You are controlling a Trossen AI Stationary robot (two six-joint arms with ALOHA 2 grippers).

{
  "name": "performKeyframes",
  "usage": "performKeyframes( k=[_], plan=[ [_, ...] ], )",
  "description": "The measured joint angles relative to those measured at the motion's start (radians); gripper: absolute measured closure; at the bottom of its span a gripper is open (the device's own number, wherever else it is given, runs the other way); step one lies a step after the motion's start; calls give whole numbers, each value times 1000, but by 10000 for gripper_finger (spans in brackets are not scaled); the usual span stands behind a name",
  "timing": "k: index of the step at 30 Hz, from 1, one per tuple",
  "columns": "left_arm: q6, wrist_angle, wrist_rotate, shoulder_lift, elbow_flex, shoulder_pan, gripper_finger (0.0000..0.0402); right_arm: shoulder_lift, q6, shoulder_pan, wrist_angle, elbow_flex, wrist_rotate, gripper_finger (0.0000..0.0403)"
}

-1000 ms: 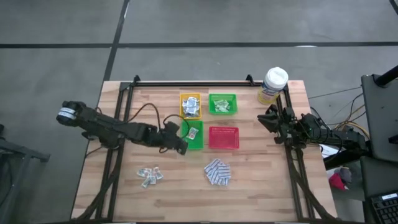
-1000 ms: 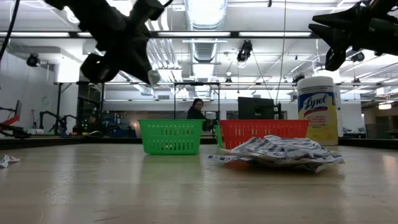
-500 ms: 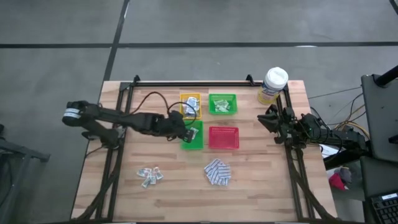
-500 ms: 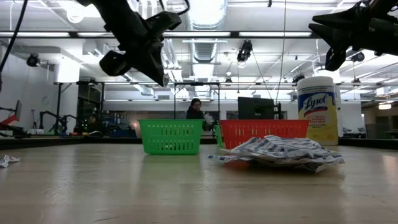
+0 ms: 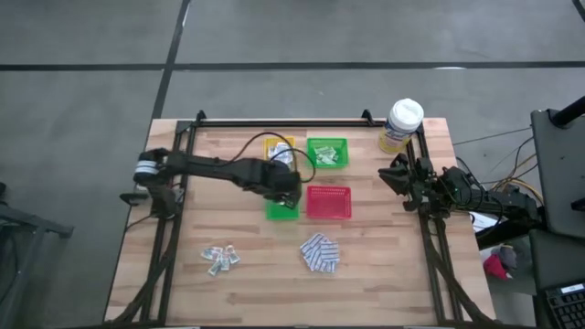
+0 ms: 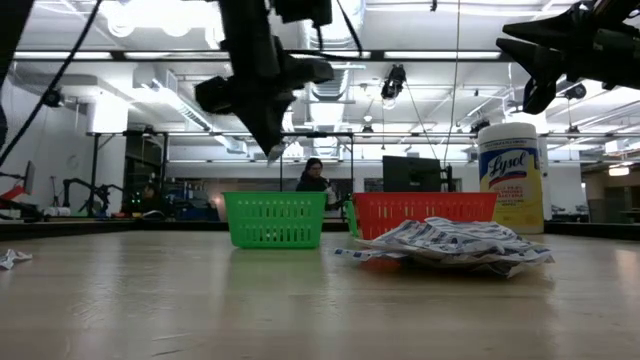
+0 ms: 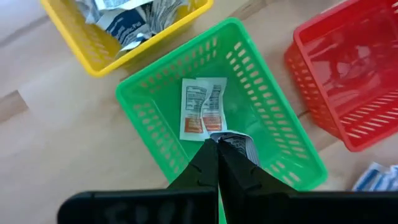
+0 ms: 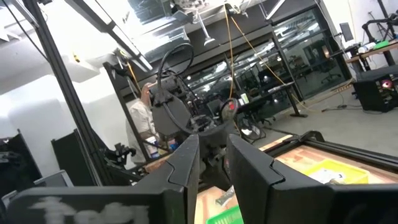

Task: Pick & Place First Aid Supplies
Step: Put the orange ointment pack into the bottom green bin

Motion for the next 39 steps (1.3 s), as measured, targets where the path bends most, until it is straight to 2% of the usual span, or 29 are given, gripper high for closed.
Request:
performKeyframes(
  k=[8,16,23,32,39],
  plan=[
    [50,-118,1,175,177,40,401,0,0,0,0,0,-1,333],
    [53,-210,9,283,203,51,401,0,0,0,0,0,-2,328],
    [54,-231,9,312,203,51,401,0,0,0,-1,0,-2,319],
    [89,-169,4,314,202,52,400,0,0,0,-1,0,-2,327],
    [90,-148,-8,314,202,52,372,0,0,0,-1,0,-2,335]
  ],
)
